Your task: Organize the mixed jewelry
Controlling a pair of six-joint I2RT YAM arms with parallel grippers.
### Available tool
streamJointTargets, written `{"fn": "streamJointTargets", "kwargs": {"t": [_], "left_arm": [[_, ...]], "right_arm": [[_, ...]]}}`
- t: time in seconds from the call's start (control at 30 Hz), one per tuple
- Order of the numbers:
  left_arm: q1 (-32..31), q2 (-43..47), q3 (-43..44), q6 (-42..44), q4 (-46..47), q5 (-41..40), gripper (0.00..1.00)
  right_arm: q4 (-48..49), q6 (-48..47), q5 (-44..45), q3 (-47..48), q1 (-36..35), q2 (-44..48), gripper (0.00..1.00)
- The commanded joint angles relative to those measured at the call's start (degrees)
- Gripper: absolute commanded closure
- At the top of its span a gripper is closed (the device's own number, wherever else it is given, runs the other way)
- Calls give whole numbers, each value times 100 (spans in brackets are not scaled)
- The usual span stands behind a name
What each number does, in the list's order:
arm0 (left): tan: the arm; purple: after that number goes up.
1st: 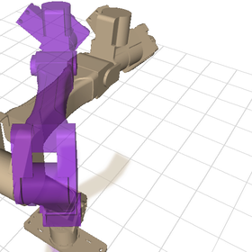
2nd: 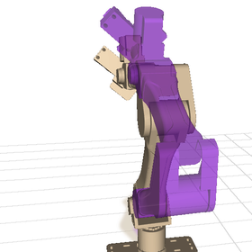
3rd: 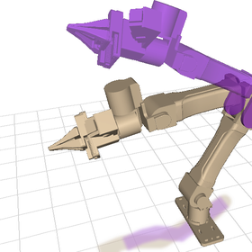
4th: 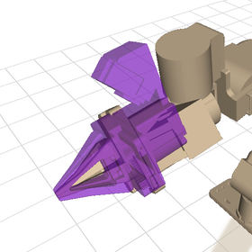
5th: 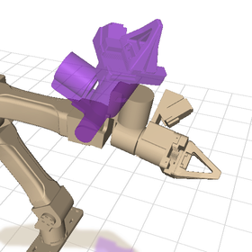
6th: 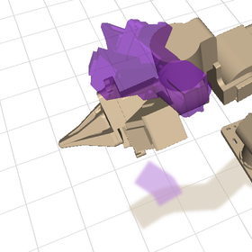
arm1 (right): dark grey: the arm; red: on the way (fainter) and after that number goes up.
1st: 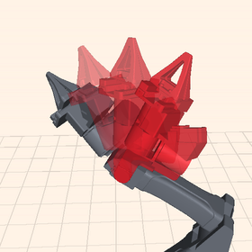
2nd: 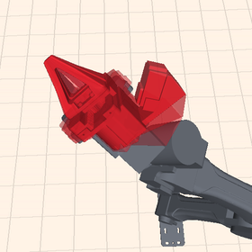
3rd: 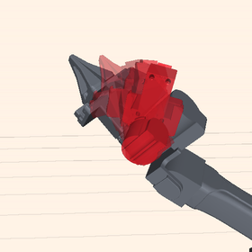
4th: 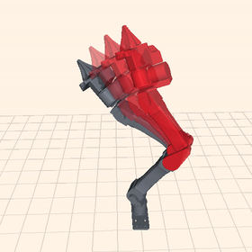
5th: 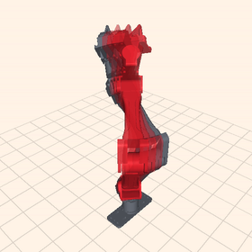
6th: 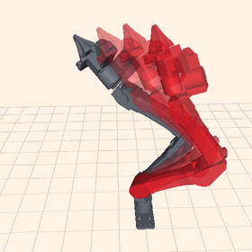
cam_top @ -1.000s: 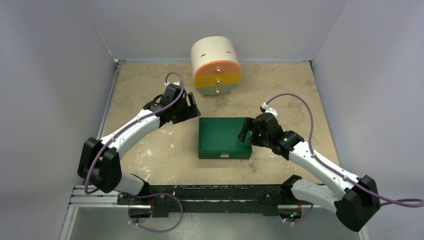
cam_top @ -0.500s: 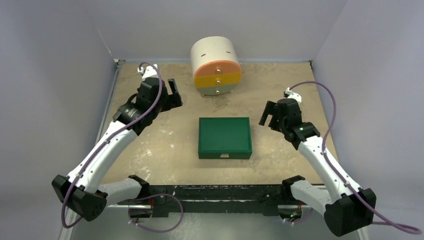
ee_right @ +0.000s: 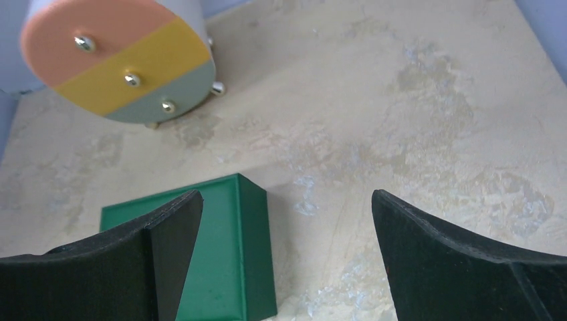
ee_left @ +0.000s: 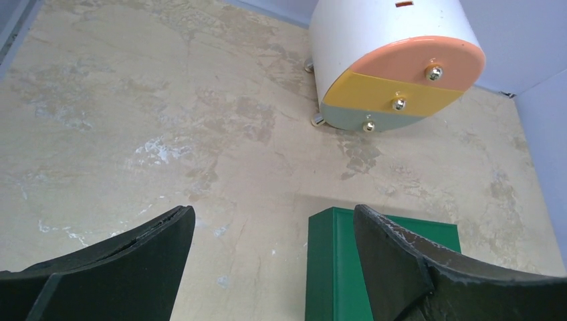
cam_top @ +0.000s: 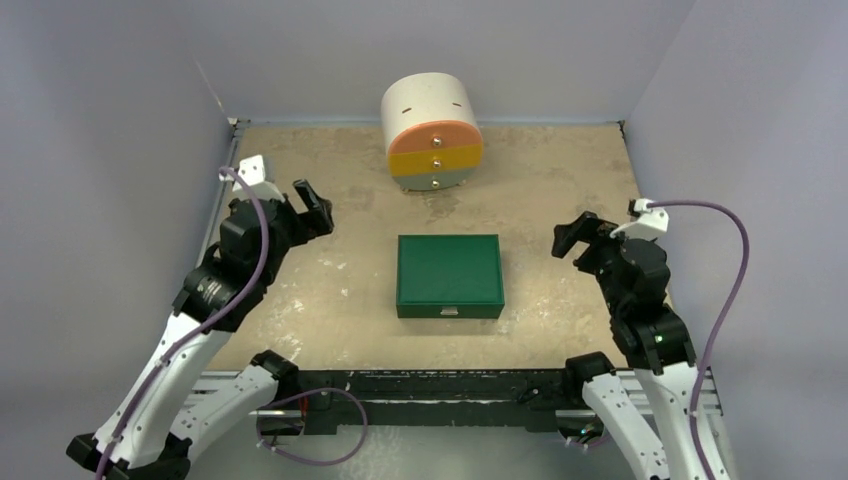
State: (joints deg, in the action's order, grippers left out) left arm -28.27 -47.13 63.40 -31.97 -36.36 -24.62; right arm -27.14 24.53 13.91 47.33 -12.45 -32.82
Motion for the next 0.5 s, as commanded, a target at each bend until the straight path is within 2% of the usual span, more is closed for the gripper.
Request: {"fn": "streamJointTargets", "kwargs": {"t": [0.0,0.2,0.47], "left_arm": [[-12,597,-522,24,490,-78,11],[-12,1339,-1225,24,733,241,11],[-12,2040,-1824,14,736,401,10]], "right_arm": [[-174,-3,96,-13,11,411,1],[-385,53,187,67,6,656,1],[-321,3,-112,-70,5,936,1]]}}
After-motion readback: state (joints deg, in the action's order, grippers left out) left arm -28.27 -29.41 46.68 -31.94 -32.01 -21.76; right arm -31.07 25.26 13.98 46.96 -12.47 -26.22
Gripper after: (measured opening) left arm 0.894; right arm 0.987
